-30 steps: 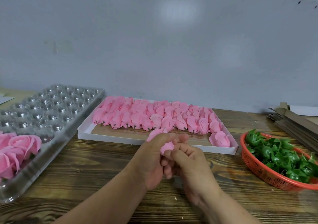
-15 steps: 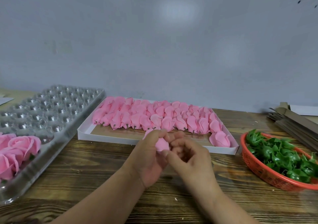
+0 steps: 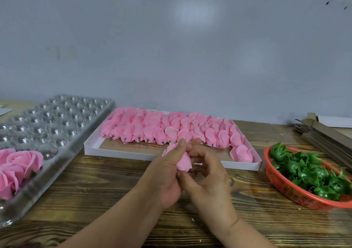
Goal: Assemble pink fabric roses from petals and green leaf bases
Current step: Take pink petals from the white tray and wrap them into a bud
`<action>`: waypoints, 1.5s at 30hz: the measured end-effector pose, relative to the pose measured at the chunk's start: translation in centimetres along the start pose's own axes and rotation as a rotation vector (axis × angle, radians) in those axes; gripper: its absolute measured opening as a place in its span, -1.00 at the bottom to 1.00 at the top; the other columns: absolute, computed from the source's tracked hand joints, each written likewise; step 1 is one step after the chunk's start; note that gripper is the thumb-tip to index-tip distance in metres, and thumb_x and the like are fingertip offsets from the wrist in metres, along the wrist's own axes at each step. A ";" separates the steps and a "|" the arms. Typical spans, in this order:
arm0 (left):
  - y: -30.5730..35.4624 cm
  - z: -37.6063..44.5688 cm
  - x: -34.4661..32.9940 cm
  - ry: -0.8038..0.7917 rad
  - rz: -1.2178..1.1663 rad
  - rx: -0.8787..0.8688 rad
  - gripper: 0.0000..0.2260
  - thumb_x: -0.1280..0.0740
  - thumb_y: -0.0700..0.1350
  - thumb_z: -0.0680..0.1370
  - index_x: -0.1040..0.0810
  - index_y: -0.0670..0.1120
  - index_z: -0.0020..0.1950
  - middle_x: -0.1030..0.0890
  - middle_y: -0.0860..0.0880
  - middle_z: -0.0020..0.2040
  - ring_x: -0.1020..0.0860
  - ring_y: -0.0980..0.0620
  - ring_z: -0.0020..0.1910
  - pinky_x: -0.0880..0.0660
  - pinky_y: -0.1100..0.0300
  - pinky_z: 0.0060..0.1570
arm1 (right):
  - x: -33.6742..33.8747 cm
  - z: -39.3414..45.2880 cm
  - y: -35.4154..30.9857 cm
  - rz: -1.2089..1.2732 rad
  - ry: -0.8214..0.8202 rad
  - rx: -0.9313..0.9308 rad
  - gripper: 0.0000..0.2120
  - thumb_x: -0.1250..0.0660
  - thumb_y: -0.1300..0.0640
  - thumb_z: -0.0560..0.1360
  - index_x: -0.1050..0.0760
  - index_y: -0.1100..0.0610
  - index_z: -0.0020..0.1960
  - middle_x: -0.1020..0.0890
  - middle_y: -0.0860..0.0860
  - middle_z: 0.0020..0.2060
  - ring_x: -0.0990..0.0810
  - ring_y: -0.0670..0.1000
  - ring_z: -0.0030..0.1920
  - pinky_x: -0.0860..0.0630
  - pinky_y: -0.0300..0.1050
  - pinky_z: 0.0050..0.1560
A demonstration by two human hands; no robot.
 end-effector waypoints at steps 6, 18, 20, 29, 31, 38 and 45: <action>0.1 -0.1 0.1 0.006 0.081 -0.056 -0.76 -0.28 0.04 0.45 -0.71 -0.02 -0.17 -0.70 -0.02 -0.01 -0.67 0.05 -0.10 -0.48 -0.02 0.17 | 0.0 -0.1 -0.1 -0.079 -0.007 0.050 -0.63 -0.39 0.29 0.30 -0.50 -0.11 -0.02 -0.61 -0.18 -0.12 -0.58 -0.17 -0.13 -0.47 -0.42 -0.19; -0.5 0.0 0.2 -0.108 0.055 0.023 -0.58 -0.44 0.04 0.29 -0.66 -0.11 0.09 -0.67 -0.05 0.13 -0.66 0.00 0.04 -0.62 0.12 -0.05 | -0.6 -0.1 0.2 -0.017 -0.066 -0.067 -0.71 -0.37 0.27 0.33 -0.59 0.01 0.00 -0.65 -0.08 -0.19 -0.61 -0.11 -0.15 -0.50 -0.32 -0.16; -0.7 -0.1 0.1 -0.154 0.057 0.028 -0.70 -0.44 0.04 0.33 -0.72 -0.09 -0.03 -0.67 -0.04 0.09 -0.66 0.03 -0.01 -0.61 0.14 -0.02 | -1.0 -0.1 0.8 0.120 -0.077 -0.171 -0.70 -0.36 0.27 0.31 -0.62 0.02 -0.01 -0.66 -0.09 -0.24 -0.60 -0.13 -0.22 -0.50 -0.30 -0.18; -0.9 0.3 0.3 -0.187 0.000 0.028 -0.66 -0.40 -0.13 0.43 -0.57 -0.21 0.17 -0.66 -0.19 -0.06 -0.66 -0.04 -0.17 -0.61 0.12 -0.18 | -1.3 0.2 2.7 0.406 -0.114 -0.394 -0.79 -0.37 0.30 0.21 -0.56 0.23 -0.15 -0.57 0.16 -0.33 -0.50 0.02 -0.28 -0.47 -0.18 -0.26; -0.8 0.4 0.3 -0.206 0.041 0.016 -0.69 -0.38 -0.13 0.45 -0.57 -0.21 0.16 -0.64 -0.22 -0.02 -0.64 -0.08 -0.08 -0.59 0.06 -0.06 | -1.4 0.0 3.4 0.521 -0.084 -0.492 -0.74 -0.42 0.37 0.20 -0.48 0.28 -0.14 -0.55 0.16 -0.33 -0.49 0.05 -0.29 -0.48 -0.17 -0.25; -0.1 -0.2 -0.3 -0.230 0.227 -0.036 -0.41 -0.70 0.08 -0.02 -0.71 -0.14 -0.10 -0.65 -0.12 0.01 -0.49 -0.11 0.08 -0.34 -0.04 0.13 | -2.7 -0.6 3.9 0.952 -0.153 -0.752 -0.69 -0.40 0.36 0.16 -0.45 0.34 -0.11 -0.57 0.19 -0.36 -0.58 0.01 -0.45 -0.60 -0.20 -0.39; 0.2 -0.2 -0.3 -0.303 0.303 -0.027 -0.53 -0.67 0.10 0.06 -0.72 -0.10 -0.16 -0.66 -0.09 0.10 -0.58 -0.03 0.13 -0.29 -0.12 0.34 | -3.2 -0.7 3.7 0.971 -0.237 -0.778 -0.90 -0.38 0.39 0.20 -0.51 0.32 -0.29 -0.60 0.22 -0.39 -0.60 0.05 -0.44 -0.61 -0.18 -0.37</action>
Point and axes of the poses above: each hand's wrist, its own z-axis towards the middle knuckle, its own x-axis out of the back of the hand, y = z × x, the point moved 8 cm from there along z, towards the middle knuckle
